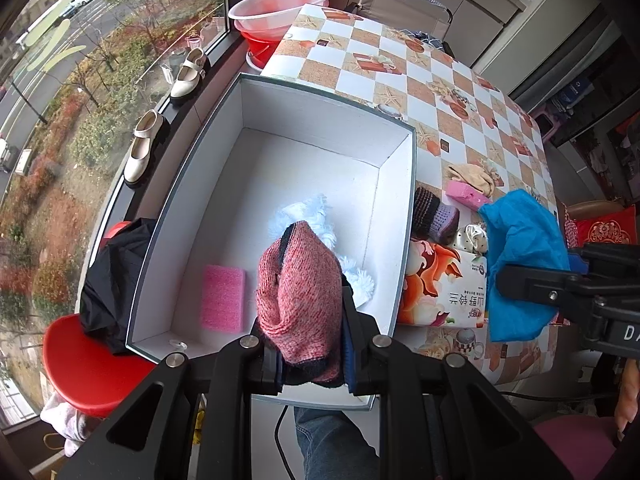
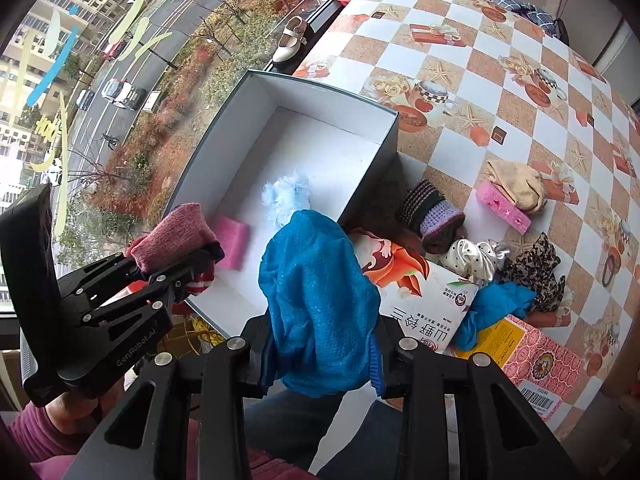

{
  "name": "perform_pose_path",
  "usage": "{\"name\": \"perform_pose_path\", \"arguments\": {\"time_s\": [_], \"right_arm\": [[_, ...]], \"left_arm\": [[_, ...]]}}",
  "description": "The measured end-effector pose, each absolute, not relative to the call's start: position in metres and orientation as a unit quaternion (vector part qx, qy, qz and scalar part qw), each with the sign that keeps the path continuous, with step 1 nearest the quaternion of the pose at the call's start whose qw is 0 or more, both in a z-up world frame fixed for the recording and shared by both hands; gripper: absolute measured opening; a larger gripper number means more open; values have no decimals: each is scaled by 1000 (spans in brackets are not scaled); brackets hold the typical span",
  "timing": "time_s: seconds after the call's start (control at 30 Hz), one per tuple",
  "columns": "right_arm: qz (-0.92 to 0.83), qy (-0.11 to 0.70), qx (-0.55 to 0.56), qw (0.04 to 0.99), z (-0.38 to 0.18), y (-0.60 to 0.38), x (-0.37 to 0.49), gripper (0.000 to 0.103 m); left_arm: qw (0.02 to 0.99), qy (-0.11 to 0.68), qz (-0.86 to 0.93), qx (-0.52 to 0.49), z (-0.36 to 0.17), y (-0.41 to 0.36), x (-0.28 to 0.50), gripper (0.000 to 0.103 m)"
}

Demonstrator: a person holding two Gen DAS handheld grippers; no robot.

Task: Organize soft objects
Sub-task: 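Lower the pink sock and blue cloth into the white box with both tools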

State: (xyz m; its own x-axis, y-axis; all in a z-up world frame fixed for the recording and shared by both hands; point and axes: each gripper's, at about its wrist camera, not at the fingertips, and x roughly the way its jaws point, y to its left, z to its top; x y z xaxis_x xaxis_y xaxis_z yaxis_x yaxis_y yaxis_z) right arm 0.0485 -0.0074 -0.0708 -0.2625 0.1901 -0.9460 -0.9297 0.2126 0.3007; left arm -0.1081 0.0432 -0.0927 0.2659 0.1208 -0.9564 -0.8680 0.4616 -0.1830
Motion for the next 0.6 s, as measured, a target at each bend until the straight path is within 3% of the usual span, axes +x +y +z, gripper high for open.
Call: {"name": "perform_pose_path", "arguments": {"time_s": [0.6], "right_arm": [[568,563,-332,499,-67,19,30,37]], "left_arm": [[682,491,378,-388,-96,54,-117,24]]}}
